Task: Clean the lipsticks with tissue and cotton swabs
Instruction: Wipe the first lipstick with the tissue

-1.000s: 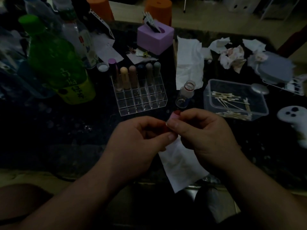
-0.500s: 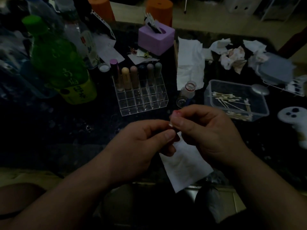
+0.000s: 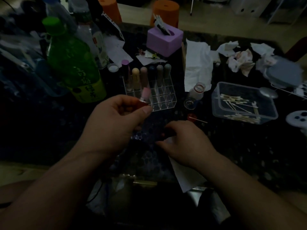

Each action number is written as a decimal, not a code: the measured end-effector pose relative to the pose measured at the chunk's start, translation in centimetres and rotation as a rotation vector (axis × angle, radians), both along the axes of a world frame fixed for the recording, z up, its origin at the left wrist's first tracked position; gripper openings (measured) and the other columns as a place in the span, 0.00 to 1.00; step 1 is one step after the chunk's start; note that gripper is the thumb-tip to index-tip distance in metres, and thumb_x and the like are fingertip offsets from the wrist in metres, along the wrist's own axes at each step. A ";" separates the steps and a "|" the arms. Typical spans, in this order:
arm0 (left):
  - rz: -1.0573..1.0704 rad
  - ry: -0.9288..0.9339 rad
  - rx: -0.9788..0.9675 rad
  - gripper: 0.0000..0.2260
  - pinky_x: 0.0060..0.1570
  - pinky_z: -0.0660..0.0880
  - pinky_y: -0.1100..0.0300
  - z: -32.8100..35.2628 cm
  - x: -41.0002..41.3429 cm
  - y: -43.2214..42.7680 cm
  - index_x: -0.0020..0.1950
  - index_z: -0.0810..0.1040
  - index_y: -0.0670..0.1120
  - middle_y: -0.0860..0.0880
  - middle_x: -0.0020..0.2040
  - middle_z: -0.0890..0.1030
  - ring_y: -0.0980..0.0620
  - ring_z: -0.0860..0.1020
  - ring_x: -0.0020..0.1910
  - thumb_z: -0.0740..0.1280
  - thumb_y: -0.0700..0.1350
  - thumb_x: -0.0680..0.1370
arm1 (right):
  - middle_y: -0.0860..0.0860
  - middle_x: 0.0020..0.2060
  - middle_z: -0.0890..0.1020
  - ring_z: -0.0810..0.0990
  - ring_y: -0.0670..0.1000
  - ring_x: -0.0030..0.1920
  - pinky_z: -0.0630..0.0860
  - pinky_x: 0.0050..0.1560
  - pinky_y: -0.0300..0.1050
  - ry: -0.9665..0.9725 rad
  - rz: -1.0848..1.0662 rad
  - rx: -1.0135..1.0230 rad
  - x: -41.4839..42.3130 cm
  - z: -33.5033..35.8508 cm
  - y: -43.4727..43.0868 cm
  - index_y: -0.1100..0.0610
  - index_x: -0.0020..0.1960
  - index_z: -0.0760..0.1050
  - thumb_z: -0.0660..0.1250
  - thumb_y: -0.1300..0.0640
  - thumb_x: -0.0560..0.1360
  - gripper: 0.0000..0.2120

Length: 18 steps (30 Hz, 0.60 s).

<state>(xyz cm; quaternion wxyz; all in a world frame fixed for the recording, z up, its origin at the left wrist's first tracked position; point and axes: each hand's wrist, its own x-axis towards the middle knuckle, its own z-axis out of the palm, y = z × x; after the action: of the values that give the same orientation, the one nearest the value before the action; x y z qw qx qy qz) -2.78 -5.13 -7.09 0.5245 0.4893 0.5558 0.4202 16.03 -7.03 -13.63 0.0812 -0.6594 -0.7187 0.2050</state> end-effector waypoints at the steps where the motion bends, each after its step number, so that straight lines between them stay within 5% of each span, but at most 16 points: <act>1: -0.010 0.021 -0.005 0.05 0.34 0.77 0.65 -0.1 0.0 -0.1 0.43 0.82 0.50 0.51 0.36 0.85 0.56 0.82 0.34 0.76 0.46 0.70 | 0.46 0.43 0.80 0.77 0.50 0.49 0.77 0.48 0.49 -0.030 0.007 0.021 -0.3 -0.4 0.2 0.49 0.45 0.77 0.69 0.37 0.69 0.16; 8: -0.102 0.096 -0.069 0.04 0.37 0.80 0.62 -0.1 -0.1 -0.3 0.44 0.83 0.49 0.52 0.36 0.85 0.56 0.81 0.34 0.76 0.43 0.72 | 0.48 0.43 0.82 0.79 0.47 0.46 0.76 0.49 0.42 0.253 -0.124 0.185 -0.6 -0.3 1.9 0.52 0.48 0.82 0.73 0.51 0.73 0.06; 11: -0.136 0.106 -0.070 0.03 0.38 0.80 0.62 0.0 -0.3 -0.6 0.45 0.84 0.51 0.53 0.38 0.85 0.58 0.81 0.34 0.76 0.45 0.73 | 0.44 0.36 0.83 0.81 0.42 0.38 0.76 0.38 0.36 0.831 -0.386 0.048 0.0 2.3 2.6 0.52 0.46 0.83 0.67 0.54 0.79 0.07; 14: -0.151 0.105 -0.047 0.04 0.40 0.80 0.64 0.3 -0.4 -0.9 0.47 0.85 0.52 0.54 0.39 0.86 0.59 0.82 0.36 0.76 0.46 0.73 | 0.52 0.33 0.75 0.69 0.47 0.29 0.61 0.26 0.38 1.397 -0.464 -0.218 1.0 5.1 2.6 0.57 0.40 0.82 0.62 0.57 0.81 0.14; 18: -0.185 0.082 -0.035 0.05 0.42 0.80 0.61 0.3 0.2 -1.1 0.46 0.85 0.52 0.54 0.40 0.86 0.59 0.83 0.38 0.76 0.45 0.72 | 0.53 0.34 0.75 0.65 0.47 0.29 0.55 0.27 0.40 1.554 -0.348 -0.314 1.4 5.9 1.9 0.63 0.46 0.77 0.60 0.57 0.79 0.11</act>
<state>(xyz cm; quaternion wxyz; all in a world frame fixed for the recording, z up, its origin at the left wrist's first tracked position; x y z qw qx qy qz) -2.61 -6.24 -6.74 0.5463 0.5463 0.5365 0.3396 17.46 -5.17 -7.71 0.4943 -0.4345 -0.3070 0.6875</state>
